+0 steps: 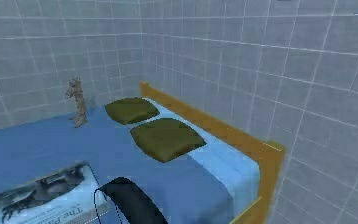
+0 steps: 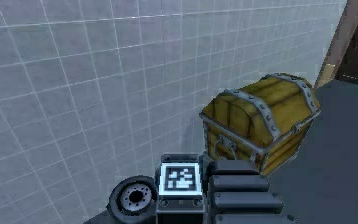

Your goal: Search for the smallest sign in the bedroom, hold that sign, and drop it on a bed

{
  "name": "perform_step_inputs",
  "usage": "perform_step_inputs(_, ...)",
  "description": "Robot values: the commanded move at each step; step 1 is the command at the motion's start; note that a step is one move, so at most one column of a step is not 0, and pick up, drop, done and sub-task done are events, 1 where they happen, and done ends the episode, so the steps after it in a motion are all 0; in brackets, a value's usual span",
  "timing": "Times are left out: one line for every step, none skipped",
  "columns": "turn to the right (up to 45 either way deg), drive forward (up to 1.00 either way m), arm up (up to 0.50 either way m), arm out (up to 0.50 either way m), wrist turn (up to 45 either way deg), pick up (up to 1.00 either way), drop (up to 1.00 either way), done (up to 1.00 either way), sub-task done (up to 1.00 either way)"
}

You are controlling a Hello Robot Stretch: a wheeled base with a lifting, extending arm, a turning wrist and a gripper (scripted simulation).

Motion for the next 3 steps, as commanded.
perform_step_inputs(-30.0,0.00,0.00,0.00,0.0,0.00,0.00,0.00,0.00)
perform_step_inputs(45.0,0.00,0.00,0.00,0.0,0.00,0.00,0.00,0.00)
perform_step_inputs(45.0,0.00,0.00,0.00,0.0,0.00,0.00,0.00,0.00)
